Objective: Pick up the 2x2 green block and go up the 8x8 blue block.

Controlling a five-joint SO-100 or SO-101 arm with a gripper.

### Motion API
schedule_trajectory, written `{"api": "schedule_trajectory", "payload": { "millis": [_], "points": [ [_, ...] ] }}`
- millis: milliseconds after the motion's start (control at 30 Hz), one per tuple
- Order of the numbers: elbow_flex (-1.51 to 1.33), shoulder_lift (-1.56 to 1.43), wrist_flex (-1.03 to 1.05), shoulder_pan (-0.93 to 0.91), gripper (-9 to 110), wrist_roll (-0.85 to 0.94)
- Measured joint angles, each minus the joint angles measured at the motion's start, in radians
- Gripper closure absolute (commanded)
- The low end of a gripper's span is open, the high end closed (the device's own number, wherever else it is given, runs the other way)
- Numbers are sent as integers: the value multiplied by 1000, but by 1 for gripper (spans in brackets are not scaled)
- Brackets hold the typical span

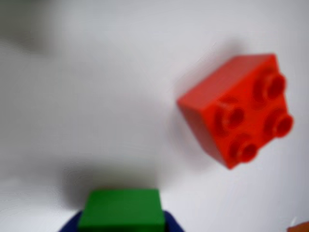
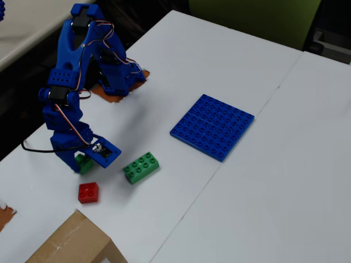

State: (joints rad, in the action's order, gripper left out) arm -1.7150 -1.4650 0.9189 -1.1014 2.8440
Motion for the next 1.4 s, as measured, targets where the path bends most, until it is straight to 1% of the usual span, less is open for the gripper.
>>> {"api": "schedule_trajectory", "payload": {
  "millis": [267, 433, 567, 700, 767, 933, 1067, 1133, 1300, 1400],
  "points": [
    [0, -249, 371, 172, 95, -383],
    [0, -388, 532, 322, 96, -617],
    [0, -495, 595, 488, 96, -788],
    [0, -568, 594, 704, 96, -1022],
    [0, -584, 584, 804, 96, -1101],
    [0, -584, 492, 999, 96, -1187],
    [14, -525, 416, 1098, 96, -1226],
    [121, -430, 471, 1114, 96, -1223],
    [581, -120, 773, 1124, 96, -1187],
    [703, -26, 815, 1134, 97, -1178]
  ]
}}
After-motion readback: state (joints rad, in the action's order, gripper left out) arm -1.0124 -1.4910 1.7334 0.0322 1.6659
